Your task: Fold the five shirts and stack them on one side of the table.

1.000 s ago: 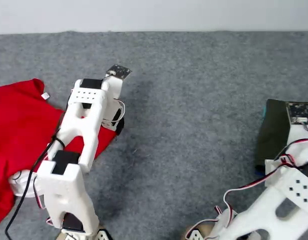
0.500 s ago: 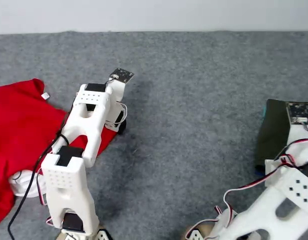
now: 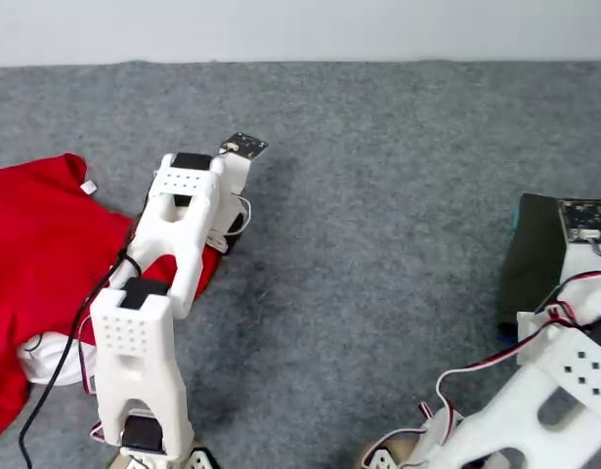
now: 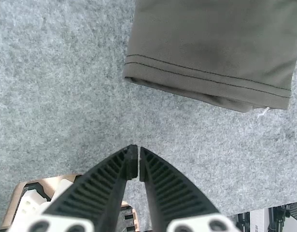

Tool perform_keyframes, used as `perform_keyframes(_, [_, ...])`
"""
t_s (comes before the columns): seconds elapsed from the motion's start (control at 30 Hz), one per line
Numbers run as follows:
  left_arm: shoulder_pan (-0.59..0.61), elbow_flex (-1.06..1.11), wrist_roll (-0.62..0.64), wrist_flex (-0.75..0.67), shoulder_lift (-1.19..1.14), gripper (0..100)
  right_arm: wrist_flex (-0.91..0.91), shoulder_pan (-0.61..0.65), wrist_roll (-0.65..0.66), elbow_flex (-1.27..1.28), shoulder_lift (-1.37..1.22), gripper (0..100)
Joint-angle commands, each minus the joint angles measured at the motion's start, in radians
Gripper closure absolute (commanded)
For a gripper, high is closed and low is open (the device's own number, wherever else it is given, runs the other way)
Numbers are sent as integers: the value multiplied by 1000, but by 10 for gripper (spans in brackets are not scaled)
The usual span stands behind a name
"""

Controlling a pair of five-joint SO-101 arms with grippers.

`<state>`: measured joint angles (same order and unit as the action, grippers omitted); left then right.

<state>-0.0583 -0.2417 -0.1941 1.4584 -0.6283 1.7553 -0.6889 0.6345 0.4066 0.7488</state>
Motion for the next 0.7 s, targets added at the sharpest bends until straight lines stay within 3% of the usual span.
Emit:
perform_keyframes(0.0, [11,-174,-21,120,127,987,41,1,-9,-6,27,990])
perform_keyframes(0.2, [11,-559,-41,265,279,987,39,4,-6,-6,27,990])
perform_keyframes(0.4, [-8,-946,-75,276,336,987,39,7,-5,-6,27,990])
perform_keyframes(0.67, [-256,-1291,-77,265,348,987,39,5,-5,-6,27,990])
